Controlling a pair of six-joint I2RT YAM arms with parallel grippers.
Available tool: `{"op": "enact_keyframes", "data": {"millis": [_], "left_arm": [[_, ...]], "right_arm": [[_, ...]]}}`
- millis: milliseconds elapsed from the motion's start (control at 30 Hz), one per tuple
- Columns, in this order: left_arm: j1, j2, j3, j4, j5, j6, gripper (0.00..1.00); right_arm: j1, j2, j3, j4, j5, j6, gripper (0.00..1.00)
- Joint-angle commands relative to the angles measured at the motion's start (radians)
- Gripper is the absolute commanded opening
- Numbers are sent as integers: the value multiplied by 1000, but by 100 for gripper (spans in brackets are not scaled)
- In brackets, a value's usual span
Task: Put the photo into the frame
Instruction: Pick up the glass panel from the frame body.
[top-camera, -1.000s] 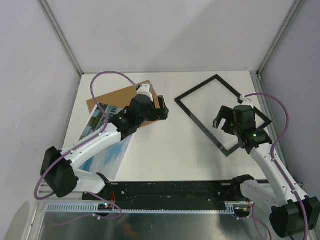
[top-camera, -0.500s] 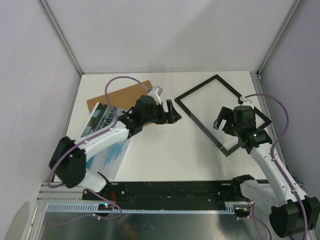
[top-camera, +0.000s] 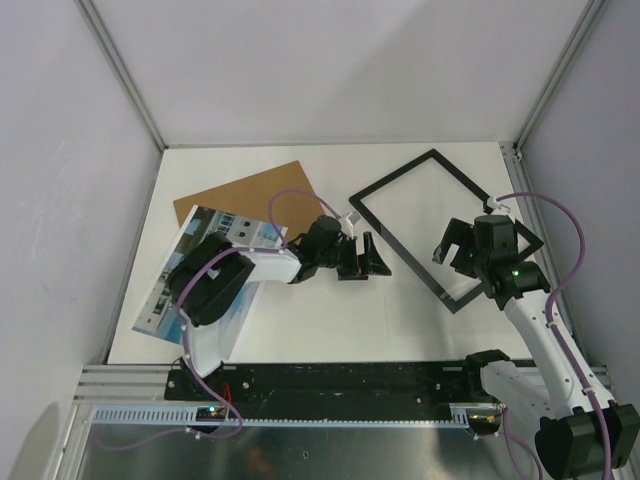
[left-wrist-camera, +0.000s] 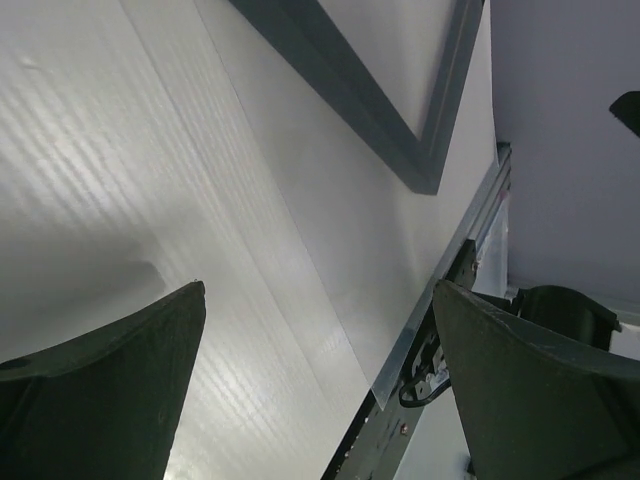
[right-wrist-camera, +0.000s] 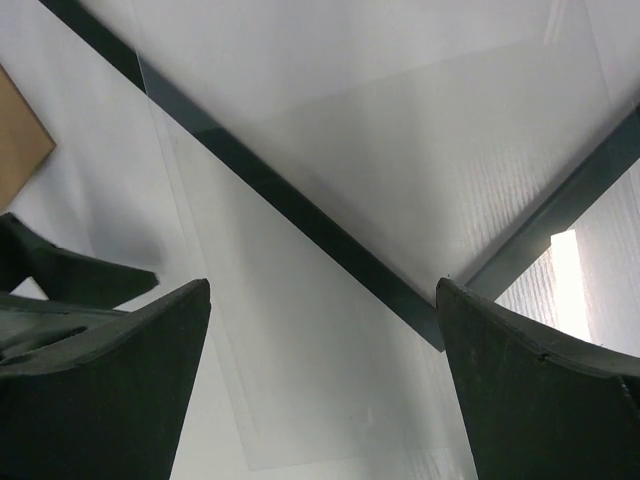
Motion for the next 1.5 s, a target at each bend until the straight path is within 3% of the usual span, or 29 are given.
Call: {"op": "enact_keyframes", "data": {"millis": [0, 900, 1467], "left_arm": [[-23, 77, 70, 141, 91, -67, 99], [-45, 377, 135, 525, 177, -440, 77], [-54, 465, 160, 655, 191, -538, 52]], "right_arm": [[-7, -17, 41, -6, -27, 2, 99], [-7, -45, 41, 15, -94, 9, 99], [-8, -48, 41, 10, -105, 18, 99]]}}
